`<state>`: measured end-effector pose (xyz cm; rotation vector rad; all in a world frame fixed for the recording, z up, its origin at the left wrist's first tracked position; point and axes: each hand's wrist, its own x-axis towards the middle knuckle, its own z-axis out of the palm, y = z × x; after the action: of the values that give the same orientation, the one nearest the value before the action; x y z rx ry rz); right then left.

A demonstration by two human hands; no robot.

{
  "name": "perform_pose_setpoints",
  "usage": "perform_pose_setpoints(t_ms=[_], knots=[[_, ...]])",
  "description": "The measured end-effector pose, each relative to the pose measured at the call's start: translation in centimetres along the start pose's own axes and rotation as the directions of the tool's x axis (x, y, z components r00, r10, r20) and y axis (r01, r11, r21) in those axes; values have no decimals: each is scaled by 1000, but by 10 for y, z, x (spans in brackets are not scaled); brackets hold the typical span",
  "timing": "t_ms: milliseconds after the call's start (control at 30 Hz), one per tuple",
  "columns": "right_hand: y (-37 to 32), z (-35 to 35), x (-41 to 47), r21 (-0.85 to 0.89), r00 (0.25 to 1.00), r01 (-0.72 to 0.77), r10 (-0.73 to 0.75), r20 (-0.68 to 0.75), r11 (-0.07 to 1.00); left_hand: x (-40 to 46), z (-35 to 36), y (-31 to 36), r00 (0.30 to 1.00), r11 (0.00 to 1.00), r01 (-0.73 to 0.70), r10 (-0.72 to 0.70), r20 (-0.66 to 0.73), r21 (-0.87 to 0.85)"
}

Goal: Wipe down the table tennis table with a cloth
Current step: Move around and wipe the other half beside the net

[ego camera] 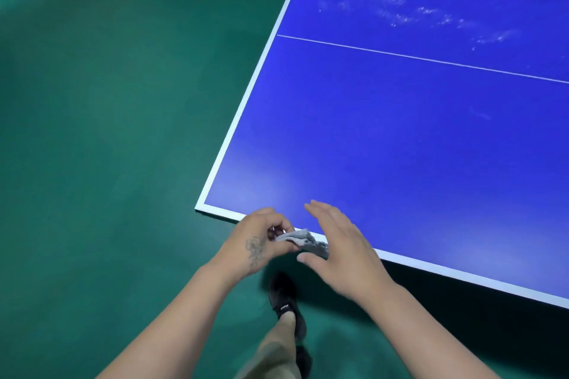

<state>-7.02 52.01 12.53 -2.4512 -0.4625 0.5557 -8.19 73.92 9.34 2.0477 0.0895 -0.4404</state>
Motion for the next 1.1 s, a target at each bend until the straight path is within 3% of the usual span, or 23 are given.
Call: perform_pose_setpoints(t_ms=[100,233,400,600,800,1100], knots=[[-14,-15,-27,-15,994,-8,6,-107,1000,-26,6,17,997,997,-70,69,-17,-25],[-30,-12,-56,-23,994,-7,5,-105,1000,-58,-2,24,994,992,-83,75,-83,-96],[-52,5,-81,276,976,-39,96,-195,960,-109,-31,16,974,990,-93,68,-215,-109],[-84,10,-91,548,916,-56,261,-303,835,-174,-77,-1,973,991,-51,22,-231,-121],[-115,15,-71,537,940,-36,211,-269,843,-196,-111,-20,942,996,-39,8,-335,-86],[-196,62,16,572,945,-19,201,-257,820,-195,-214,-78,929,995,-21,-19,-371,-102]])
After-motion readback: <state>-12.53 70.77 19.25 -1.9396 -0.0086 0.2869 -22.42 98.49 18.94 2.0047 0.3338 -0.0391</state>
